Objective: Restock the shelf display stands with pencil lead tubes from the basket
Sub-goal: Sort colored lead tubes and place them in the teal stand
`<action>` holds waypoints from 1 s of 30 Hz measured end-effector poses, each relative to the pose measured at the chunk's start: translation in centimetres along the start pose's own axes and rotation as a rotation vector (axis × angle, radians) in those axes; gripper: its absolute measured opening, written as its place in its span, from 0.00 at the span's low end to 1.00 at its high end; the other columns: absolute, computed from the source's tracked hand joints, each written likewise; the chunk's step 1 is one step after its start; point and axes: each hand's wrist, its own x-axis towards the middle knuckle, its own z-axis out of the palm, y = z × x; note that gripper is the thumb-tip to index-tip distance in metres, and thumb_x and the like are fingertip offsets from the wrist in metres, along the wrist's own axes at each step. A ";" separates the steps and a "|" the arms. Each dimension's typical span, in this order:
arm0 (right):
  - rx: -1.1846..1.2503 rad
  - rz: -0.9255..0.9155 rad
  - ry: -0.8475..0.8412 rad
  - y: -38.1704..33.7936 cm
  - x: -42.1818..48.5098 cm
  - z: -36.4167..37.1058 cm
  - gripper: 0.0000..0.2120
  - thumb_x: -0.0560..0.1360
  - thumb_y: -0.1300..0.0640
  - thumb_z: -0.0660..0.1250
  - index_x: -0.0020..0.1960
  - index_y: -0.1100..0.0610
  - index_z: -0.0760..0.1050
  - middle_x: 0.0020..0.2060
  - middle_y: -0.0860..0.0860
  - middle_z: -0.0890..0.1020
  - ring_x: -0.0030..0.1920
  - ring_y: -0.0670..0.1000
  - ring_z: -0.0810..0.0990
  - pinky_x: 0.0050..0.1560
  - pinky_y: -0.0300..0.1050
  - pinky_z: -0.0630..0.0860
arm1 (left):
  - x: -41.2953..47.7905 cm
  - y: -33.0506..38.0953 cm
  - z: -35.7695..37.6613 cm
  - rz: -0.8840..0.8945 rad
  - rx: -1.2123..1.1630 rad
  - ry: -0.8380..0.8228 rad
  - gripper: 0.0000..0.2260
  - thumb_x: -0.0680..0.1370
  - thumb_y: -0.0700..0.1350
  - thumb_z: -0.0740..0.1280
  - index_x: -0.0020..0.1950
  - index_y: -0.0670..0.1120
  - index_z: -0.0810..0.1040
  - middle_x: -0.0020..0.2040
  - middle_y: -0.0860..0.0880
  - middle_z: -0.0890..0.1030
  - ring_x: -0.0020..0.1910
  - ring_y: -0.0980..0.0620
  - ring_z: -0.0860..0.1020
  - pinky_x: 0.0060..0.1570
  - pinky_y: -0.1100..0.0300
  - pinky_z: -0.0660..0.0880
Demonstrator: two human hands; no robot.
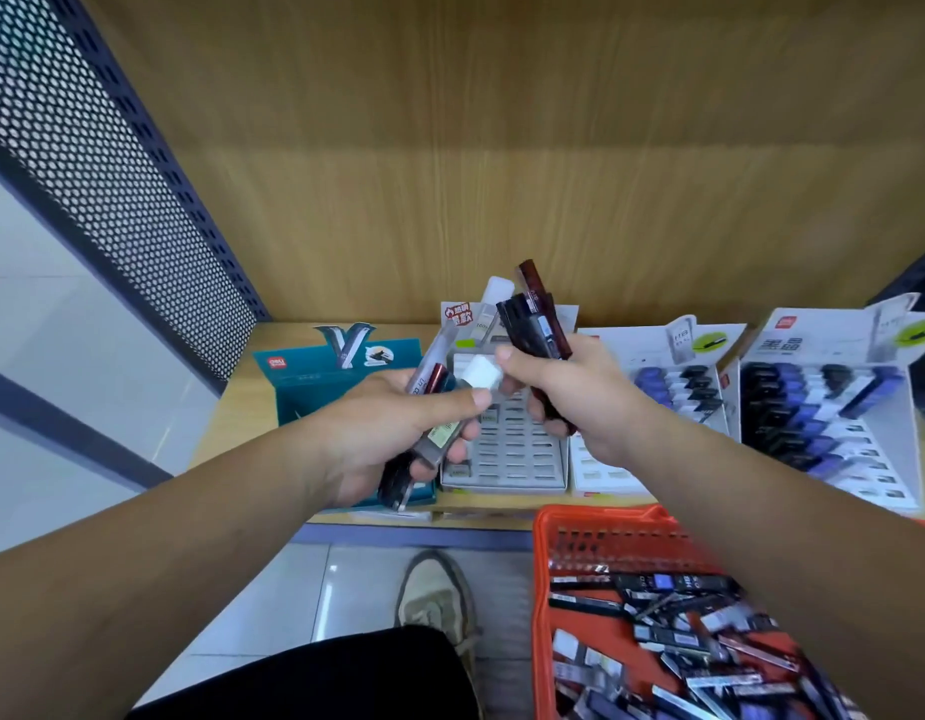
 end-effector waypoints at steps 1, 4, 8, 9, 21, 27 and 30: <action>0.034 0.030 -0.048 -0.6 -0.6 -0.1 0.09 0.78 0.50 0.75 0.49 0.55 0.80 0.36 0.52 0.83 0.31 0.51 0.71 0.26 0.40 0.62 | -0.2 0.1 0.1 0.012 0.017 -0.014 0.07 0.76 0.48 0.76 0.50 0.48 0.81 0.41 0.45 0.81 0.34 0.50 0.77 0.26 0.61 0.64; -0.047 0.023 -0.142 -1.6 -2.3 -0.7 0.09 0.78 0.50 0.75 0.49 0.55 0.78 0.31 0.48 0.79 0.30 0.50 0.71 0.27 0.41 0.62 | -0.6 0.5 0.8 0.049 0.082 -0.045 0.11 0.76 0.49 0.77 0.52 0.46 0.80 0.41 0.45 0.83 0.34 0.50 0.79 0.26 0.61 0.65; -0.037 -0.015 -0.108 -1.9 -3.5 -1.6 0.09 0.78 0.53 0.74 0.47 0.55 0.75 0.31 0.51 0.75 0.29 0.50 0.70 0.27 0.42 0.60 | -1.3 1.2 1.7 -0.016 0.016 -0.086 0.19 0.80 0.53 0.71 0.64 0.42 0.78 0.43 0.44 0.85 0.32 0.51 0.81 0.23 0.63 0.64; -0.011 -0.024 -0.085 -1.9 -3.7 -2.0 0.09 0.78 0.53 0.74 0.47 0.54 0.75 0.30 0.49 0.74 0.29 0.49 0.70 0.27 0.43 0.60 | -1.5 1.4 1.6 -0.059 -0.010 -0.102 0.19 0.81 0.53 0.69 0.65 0.42 0.77 0.44 0.43 0.86 0.32 0.51 0.81 0.22 0.64 0.64; 0.111 0.050 -0.047 -0.5 -2.7 -1.2 0.08 0.77 0.58 0.75 0.55 0.56 0.80 0.37 0.50 0.82 0.30 0.50 0.71 0.29 0.43 0.59 | -0.1 -0.3 -0.2 0.007 0.098 0.047 0.19 0.70 0.42 0.82 0.54 0.45 0.77 0.38 0.47 0.80 0.33 0.52 0.80 0.24 0.60 0.65; -0.050 -0.018 0.124 -0.3 -1.1 -2.1 0.06 0.76 0.61 0.74 0.52 0.58 0.78 0.32 0.53 0.73 0.29 0.50 0.71 0.26 0.43 0.63 | 1.1 -1.2 -0.9 0.004 0.146 0.095 0.10 0.77 0.48 0.76 0.51 0.44 0.81 0.43 0.46 0.85 0.38 0.55 0.81 0.27 0.60 0.71; -0.240 -0.102 0.224 0.5 -0.2 -2.0 0.06 0.77 0.59 0.73 0.47 0.58 0.76 0.32 0.51 0.72 0.30 0.50 0.70 0.30 0.43 0.67 | 1.4 -1.5 -1.8 -0.008 0.131 0.121 0.05 0.78 0.41 0.74 0.51 0.41 0.81 0.43 0.44 0.83 0.37 0.52 0.80 0.29 0.59 0.71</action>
